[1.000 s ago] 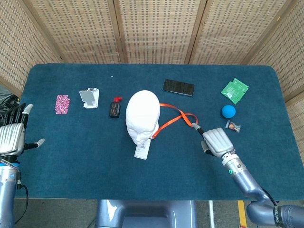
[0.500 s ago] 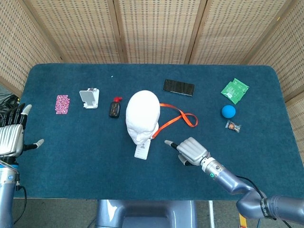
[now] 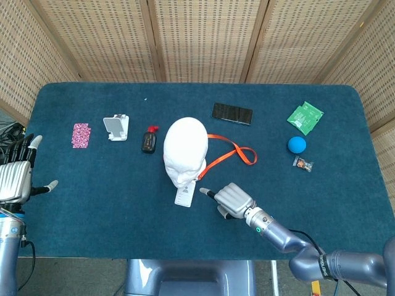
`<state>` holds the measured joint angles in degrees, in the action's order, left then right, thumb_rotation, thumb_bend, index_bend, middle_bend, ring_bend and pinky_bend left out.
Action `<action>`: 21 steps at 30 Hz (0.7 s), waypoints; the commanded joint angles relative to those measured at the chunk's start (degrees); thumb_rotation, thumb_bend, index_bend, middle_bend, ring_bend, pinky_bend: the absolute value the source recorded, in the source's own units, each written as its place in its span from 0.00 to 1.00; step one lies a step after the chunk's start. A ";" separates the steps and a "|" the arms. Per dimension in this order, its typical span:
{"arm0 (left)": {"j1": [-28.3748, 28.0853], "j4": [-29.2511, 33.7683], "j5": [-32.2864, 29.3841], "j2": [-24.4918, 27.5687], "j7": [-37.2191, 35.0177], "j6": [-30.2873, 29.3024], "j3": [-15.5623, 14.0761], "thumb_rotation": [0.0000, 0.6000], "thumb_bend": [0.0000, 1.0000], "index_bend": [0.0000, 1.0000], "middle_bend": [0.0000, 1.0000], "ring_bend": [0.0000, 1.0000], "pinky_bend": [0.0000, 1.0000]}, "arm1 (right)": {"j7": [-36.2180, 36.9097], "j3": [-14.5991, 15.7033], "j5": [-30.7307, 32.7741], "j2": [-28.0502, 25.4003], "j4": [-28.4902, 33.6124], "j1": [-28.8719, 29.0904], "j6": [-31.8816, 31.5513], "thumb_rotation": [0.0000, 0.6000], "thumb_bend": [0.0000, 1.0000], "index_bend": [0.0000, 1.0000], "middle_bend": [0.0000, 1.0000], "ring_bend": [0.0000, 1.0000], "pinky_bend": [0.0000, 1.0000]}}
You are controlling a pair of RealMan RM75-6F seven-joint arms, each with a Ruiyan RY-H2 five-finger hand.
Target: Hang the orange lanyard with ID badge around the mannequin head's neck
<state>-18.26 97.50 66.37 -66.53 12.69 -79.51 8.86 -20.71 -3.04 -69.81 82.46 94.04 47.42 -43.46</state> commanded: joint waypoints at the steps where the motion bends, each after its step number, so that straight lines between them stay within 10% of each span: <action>1: 0.07 -0.09 0.11 -0.07 -0.04 0.13 0.13 1.00 0.00 0.00 0.00 0.00 0.00 | -1.53 0.05 1.35 1.30 -0.41 0.53 0.12 1.00 0.79 0.12 0.76 0.74 0.87; 21: 0.57 -0.11 0.45 -0.08 -0.02 0.80 1.01 1.00 0.00 0.00 0.00 0.00 0.00 | -9.25 0.10 10.08 8.83 -1.97 5.21 1.76 1.00 0.79 0.13 0.76 0.74 0.87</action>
<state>-17.70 97.39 66.82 -66.62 12.69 -78.71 9.86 -29.57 -3.03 -60.12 90.91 92.15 52.32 -41.66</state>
